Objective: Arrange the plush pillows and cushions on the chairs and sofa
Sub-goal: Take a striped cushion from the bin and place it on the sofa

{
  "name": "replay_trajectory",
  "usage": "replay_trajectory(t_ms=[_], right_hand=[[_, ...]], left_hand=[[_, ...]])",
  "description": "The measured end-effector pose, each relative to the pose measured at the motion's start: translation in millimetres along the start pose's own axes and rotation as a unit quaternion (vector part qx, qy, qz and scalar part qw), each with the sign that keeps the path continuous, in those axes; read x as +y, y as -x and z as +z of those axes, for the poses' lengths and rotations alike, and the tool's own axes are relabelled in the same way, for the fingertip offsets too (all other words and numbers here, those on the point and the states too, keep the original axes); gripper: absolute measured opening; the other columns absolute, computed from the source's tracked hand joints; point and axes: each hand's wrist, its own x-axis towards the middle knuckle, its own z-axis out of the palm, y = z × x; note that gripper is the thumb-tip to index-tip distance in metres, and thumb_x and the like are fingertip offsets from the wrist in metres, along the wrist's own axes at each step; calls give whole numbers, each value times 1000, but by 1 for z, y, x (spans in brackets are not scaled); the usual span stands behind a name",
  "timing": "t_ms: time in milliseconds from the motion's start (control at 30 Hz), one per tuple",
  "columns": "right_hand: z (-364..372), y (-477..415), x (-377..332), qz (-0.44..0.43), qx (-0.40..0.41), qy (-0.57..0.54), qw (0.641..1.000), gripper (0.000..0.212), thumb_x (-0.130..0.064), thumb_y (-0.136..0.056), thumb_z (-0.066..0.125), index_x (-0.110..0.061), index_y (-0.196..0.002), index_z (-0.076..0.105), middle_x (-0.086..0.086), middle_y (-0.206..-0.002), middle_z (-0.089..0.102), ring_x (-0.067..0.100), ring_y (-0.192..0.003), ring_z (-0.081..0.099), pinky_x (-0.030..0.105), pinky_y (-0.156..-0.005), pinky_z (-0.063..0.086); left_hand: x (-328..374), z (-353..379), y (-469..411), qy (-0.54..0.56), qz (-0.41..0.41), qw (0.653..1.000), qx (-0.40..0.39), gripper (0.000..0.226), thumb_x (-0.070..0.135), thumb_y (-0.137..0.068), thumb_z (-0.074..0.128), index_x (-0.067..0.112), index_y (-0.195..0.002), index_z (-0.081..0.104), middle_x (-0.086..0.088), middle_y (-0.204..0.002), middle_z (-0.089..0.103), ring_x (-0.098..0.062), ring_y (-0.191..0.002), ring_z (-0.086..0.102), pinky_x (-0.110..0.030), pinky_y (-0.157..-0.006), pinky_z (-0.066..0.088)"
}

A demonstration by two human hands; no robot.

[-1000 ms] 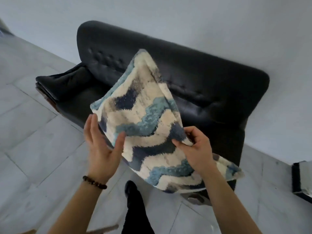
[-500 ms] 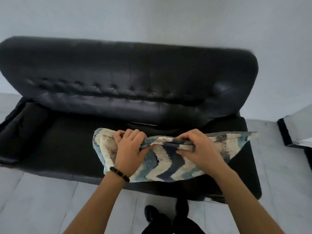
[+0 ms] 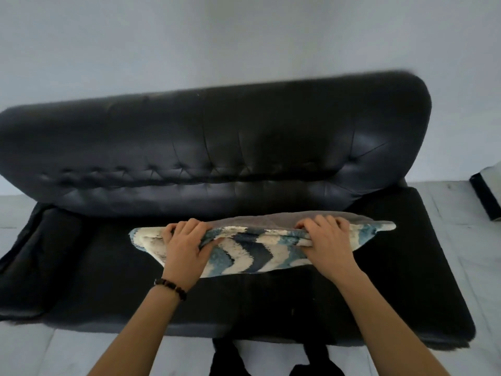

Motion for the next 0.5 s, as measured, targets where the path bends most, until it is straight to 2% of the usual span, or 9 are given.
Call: replay_trajectory(t_ms=[167, 233, 300, 400, 500], right_hand=[[58, -36, -30, 60, -40, 15, 997, 41, -43, -74, 82, -34, -110, 64, -6, -96, 60, 24, -97, 57, 41, -89, 32], [86, -53, -33, 78, -47, 13, 996, 44, -43, -73, 84, -30, -110, 66, -2, -96, 61, 27, -95, 59, 42, -86, 34], [115, -81, -27, 75, -41, 22, 996, 46, -43, -72, 85, -25, -111, 68, 3, -96, 63, 31, -94, 60, 45, -86, 38], [147, -131, -14, 71, -60, 49, 994, 48, -48, -78, 79, -23, -117, 67, 7, -102, 63, 34, -101, 59, 46, -90, 36], [189, -190, 9, 64, -78, 62, 993, 52, -53, -82, 74, -27, -126, 62, 10, -114, 59, 36, -113, 53, 45, -96, 33]], left_hand=[[-68, 55, -40, 3, 6, 998, -70, 38, 46, -88, 45, 17, -98, 68, -4, -95, 70, -30, -92, 63, -43, -97, 31], [-94, 89, -57, 5, 18, 996, -93, 39, 46, -89, 44, 15, -97, 67, -6, -92, 70, -32, -91, 63, -48, -96, 34], [-118, 127, -82, 6, 32, 995, -95, 41, 48, -91, 43, 14, -98, 66, -6, -89, 68, -33, -89, 61, -46, -94, 32], [-144, 181, -120, 6, 32, 994, -100, 42, 49, -93, 44, 13, -102, 63, -10, -90, 66, -35, -92, 58, -45, -92, 31], [-165, 245, -157, -11, 19, 994, -108, 38, 47, -98, 49, 12, -107, 60, -14, -98, 65, -37, -100, 55, -50, -97, 33]])
